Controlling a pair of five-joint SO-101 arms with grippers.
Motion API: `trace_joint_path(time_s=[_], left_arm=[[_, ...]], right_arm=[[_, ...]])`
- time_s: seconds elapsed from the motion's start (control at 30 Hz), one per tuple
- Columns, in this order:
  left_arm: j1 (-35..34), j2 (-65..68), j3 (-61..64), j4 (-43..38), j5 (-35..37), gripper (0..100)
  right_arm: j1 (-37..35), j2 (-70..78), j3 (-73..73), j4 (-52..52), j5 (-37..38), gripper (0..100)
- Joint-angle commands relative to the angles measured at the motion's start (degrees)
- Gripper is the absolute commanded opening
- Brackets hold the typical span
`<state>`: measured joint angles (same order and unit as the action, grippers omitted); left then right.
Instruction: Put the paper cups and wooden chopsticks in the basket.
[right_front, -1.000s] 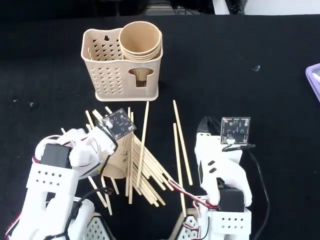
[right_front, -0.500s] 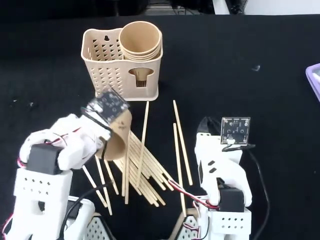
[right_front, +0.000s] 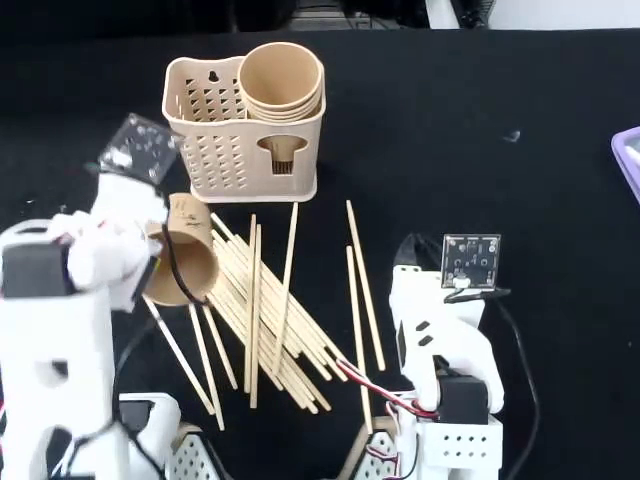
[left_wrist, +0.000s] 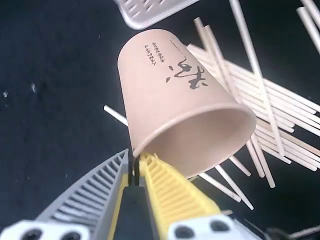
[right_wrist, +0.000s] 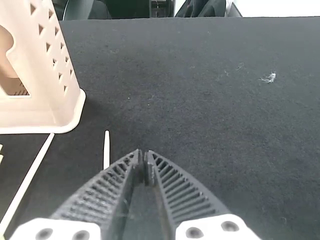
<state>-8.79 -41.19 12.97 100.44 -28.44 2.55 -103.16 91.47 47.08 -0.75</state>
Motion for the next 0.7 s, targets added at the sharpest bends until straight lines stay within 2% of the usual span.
trace_joint_path(time_s=[0.0, 0.3, 0.67], left_arm=[[-2.9, 7.2, -2.8, 0.5, 0.6, 3], [-13.1, 23.3, -7.6, 0.4, 0.4, 3], [-14.5, 34.0, -19.8, 0.3, 1.7, 3]], right_arm=[[-0.9, 0.6, -0.6, -1.2, -0.1, 2.5], [-0.9, 0.6, -0.6, -1.2, -0.1, 2.5], [-0.9, 0.6, -0.6, -1.2, -0.1, 2.5]])
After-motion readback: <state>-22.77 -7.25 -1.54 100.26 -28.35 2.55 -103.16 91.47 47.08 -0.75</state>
